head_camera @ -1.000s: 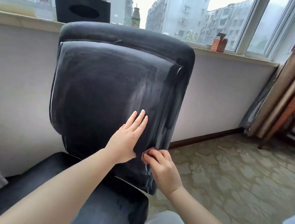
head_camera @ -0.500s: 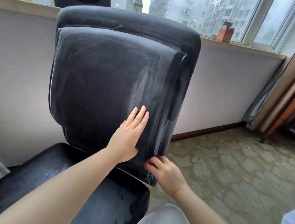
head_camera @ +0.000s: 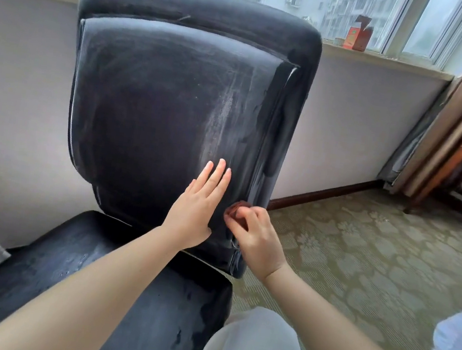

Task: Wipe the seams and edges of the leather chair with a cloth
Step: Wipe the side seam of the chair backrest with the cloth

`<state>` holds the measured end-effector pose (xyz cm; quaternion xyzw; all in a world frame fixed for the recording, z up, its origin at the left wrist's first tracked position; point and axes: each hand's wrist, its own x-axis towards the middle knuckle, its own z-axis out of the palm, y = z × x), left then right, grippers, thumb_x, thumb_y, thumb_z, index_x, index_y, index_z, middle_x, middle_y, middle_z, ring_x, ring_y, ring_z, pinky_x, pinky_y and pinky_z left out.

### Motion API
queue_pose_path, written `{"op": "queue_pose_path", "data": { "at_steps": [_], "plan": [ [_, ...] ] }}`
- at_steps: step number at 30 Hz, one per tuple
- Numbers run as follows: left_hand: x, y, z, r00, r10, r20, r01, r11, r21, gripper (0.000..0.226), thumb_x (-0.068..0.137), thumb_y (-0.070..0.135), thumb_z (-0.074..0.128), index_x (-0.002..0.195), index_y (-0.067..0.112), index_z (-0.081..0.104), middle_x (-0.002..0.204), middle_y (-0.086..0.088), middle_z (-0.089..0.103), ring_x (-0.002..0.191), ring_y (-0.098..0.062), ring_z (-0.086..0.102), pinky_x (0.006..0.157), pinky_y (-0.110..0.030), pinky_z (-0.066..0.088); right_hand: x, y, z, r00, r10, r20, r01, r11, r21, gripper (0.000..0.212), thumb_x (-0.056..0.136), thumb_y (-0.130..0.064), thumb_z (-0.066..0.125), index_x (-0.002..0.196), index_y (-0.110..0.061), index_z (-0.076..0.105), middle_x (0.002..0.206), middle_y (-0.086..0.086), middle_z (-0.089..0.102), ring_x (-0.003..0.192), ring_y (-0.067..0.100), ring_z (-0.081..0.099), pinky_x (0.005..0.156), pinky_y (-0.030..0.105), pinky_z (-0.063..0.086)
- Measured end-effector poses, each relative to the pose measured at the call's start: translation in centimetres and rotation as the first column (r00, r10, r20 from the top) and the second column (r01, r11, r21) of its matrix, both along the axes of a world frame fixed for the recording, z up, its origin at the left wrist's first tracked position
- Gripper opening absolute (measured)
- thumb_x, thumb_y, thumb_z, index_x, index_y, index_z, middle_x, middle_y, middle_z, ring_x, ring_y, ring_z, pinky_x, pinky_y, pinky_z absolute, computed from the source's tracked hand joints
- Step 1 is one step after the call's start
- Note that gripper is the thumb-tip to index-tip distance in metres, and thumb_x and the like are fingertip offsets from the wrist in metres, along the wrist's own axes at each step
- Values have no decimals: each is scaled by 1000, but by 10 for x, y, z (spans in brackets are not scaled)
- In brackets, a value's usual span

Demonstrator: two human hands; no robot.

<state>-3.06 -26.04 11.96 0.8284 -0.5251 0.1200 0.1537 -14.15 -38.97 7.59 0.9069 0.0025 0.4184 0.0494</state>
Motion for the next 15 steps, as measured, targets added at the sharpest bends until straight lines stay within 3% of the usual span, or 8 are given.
{"op": "queue_pose_path", "data": {
  "at_steps": [2, 8, 10, 12, 14, 15],
  "plan": [
    [0, 3, 5, 1000, -2, 13, 2, 1000, 26, 115, 74, 4, 71, 149, 20, -15, 147, 12, -35, 143, -15, -21, 106, -33, 39, -3, -5, -6, 998, 42, -45, -50, 977, -205, 19, 86, -4, 58, 101, -6, 70, 96, 9, 65, 85, 26, 50, 78, 32, 54],
    [-5, 9, 17, 1000, 23, -3, -22, 997, 79, 107, 76, 1, 67, 150, 18, -8, 156, 5, -22, 146, -17, -13, 108, -38, 37, -8, -16, -25, 971, 46, -234, -154, 870, -468, 27, 89, -5, 45, 92, -9, 72, 102, 7, 59, 84, 25, 45, 75, 31, 53],
    [-9, 10, 16, 999, 31, -20, -29, 996, 85, 105, 77, 0, 65, 151, 17, -8, 157, 5, -21, 146, -17, -10, 109, -40, 36, -10, -20, -31, 953, 40, -301, -187, 859, -476, 34, 87, -6, 42, 82, -14, 75, 97, 2, 62, 84, 23, 45, 75, 28, 52],
    [-11, 9, 13, 999, 40, -32, -37, 995, 89, 104, 77, -1, 64, 150, 17, -8, 156, 6, -21, 146, -17, -10, 109, -41, 35, -14, -25, -36, 899, -7, -439, -218, 860, -460, 28, 77, -13, 50, 68, -21, 75, 88, -4, 66, 81, 21, 52, 74, 26, 54],
    [-13, 7, 10, 998, 47, -38, -44, 995, 85, 105, 77, -2, 63, 150, 17, -9, 156, 6, -22, 146, -17, -10, 109, -40, 36, -18, -29, -37, 814, -86, -574, -176, 906, -385, 2, 57, -21, 72, 56, -22, 73, 79, -6, 66, 71, 19, 62, 64, 24, 55],
    [-13, 6, 8, 998, 51, -39, -48, 995, 85, 104, 77, -2, 63, 150, 16, -9, 156, 6, -22, 146, -18, -11, 108, -40, 36, -17, -30, -36, 784, -116, -610, -112, 940, -322, 16, 42, -20, 82, 54, -20, 72, 76, -4, 66, 66, 19, 63, 54, 23, 53]
  ]
}}
